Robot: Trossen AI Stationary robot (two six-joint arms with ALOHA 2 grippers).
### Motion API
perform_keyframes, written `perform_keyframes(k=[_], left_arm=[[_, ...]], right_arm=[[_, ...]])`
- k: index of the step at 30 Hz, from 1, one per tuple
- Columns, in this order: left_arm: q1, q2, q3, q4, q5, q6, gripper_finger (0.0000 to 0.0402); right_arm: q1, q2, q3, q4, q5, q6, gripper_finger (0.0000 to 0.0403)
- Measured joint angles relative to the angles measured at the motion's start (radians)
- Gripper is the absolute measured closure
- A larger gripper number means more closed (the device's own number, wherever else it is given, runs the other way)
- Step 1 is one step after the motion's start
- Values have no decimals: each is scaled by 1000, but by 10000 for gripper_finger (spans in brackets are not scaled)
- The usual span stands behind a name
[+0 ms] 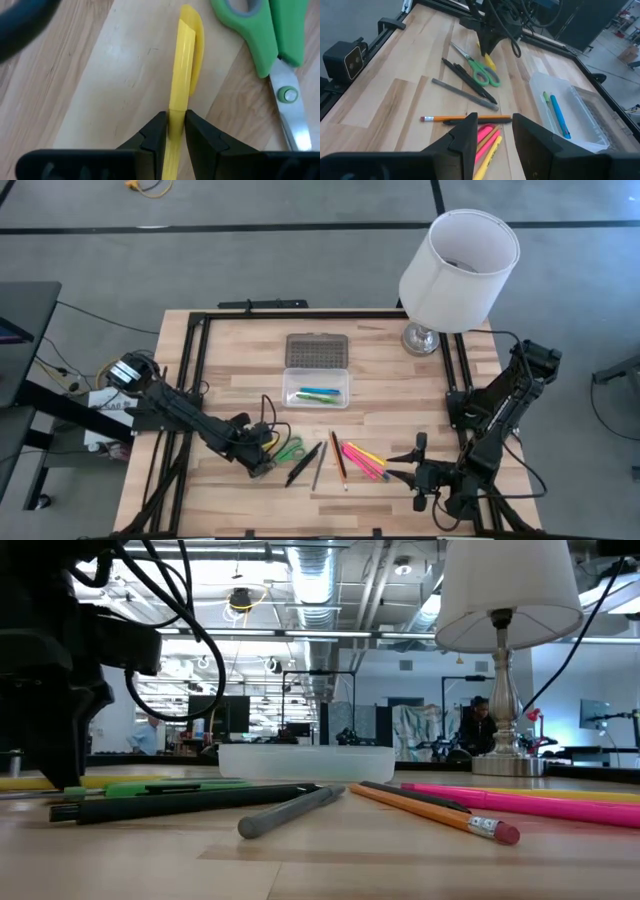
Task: Pick & place school supplies into a supply box
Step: Put the left yellow pen into the black supply box
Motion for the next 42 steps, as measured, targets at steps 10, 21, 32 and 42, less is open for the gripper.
perform_keyframes(k=[10, 21, 32, 42], left_arm=[[-2, -66, -14, -51, -55, 65, 303], [8, -69, -15, -31, -99, 196, 238], [81, -66, -21, 62, -16, 361, 235], [124, -69, -41, 119, 37, 447, 235]], right_arm=[[0, 0, 0, -4, -2, 8, 285], [0, 0, 0, -5, -2, 8, 285], [0, 0, 0, -6, -10, 9, 285], [0, 31, 0, -16, -24, 10, 285]])
